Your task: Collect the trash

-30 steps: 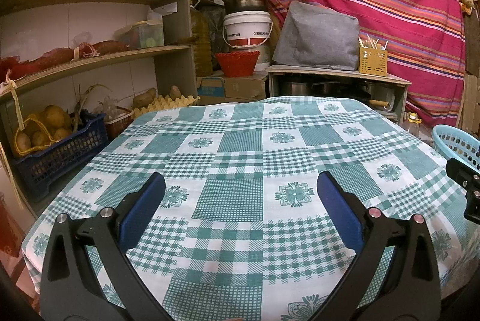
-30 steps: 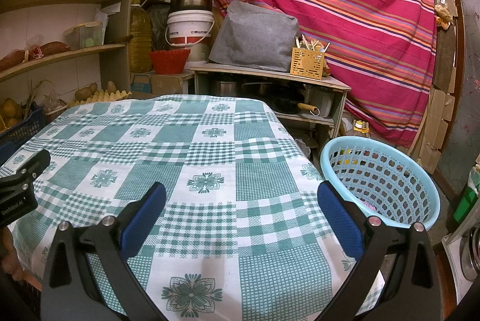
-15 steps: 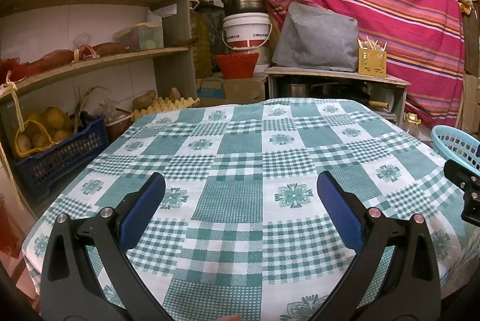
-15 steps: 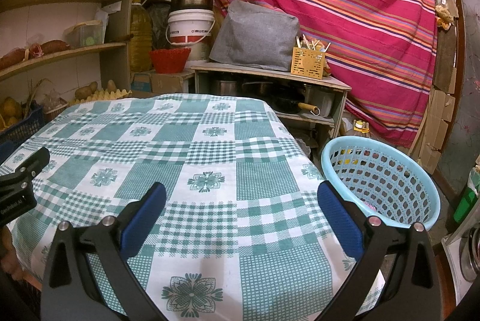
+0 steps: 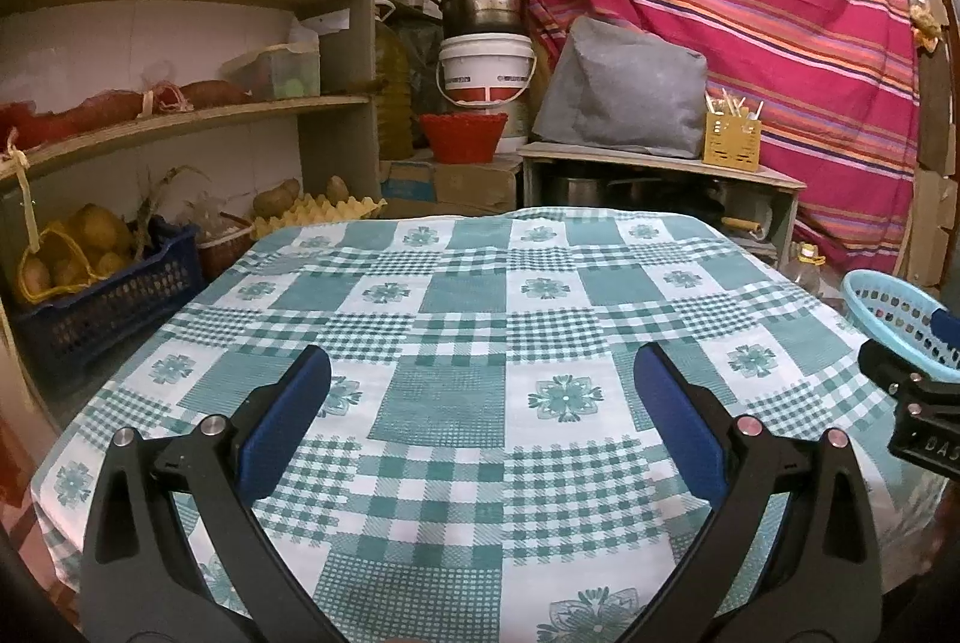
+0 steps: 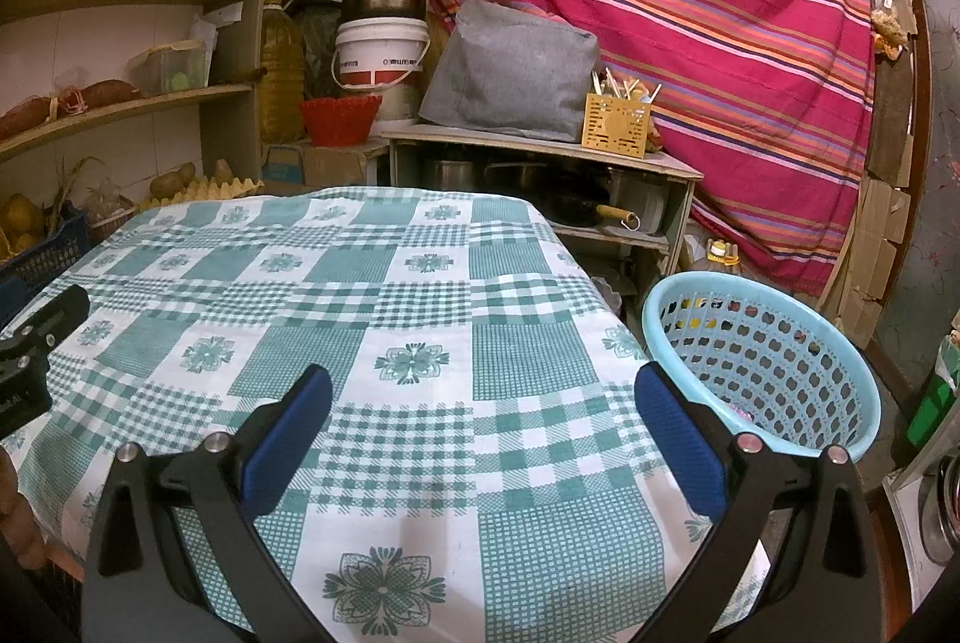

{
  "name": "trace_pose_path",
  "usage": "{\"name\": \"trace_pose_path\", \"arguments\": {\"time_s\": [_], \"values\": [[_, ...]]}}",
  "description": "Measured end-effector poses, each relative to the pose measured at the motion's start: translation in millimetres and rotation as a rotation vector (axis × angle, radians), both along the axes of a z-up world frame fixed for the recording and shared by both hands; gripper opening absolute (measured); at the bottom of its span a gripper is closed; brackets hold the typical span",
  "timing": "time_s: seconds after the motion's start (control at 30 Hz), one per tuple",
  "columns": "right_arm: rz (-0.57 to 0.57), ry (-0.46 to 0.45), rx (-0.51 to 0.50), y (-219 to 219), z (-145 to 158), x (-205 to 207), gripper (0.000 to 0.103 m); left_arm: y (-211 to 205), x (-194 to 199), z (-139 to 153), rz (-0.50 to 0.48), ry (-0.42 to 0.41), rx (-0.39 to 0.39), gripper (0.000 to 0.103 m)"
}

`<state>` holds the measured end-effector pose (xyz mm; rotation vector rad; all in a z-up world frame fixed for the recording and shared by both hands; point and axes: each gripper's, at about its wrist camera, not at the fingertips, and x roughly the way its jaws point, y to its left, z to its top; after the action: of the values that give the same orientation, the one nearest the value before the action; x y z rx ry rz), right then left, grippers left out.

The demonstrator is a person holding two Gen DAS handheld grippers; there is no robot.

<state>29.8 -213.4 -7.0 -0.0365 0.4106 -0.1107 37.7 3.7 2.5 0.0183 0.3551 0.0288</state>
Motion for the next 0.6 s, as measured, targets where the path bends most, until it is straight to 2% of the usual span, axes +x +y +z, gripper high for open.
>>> {"name": "trace_pose_path", "arguments": {"time_s": [0.23,0.6], "values": [[0.0,0.002,0.0,0.5,0.4,0.4,0.098,-6.1,-0.8,-0.9,0.0,-0.003,0.035,0.098],[0.0,0.001,-0.002,0.7,0.9,0.7,0.098,-6.2,-1.3,-0.9,0.0,-0.004,0.037,0.098]]}}
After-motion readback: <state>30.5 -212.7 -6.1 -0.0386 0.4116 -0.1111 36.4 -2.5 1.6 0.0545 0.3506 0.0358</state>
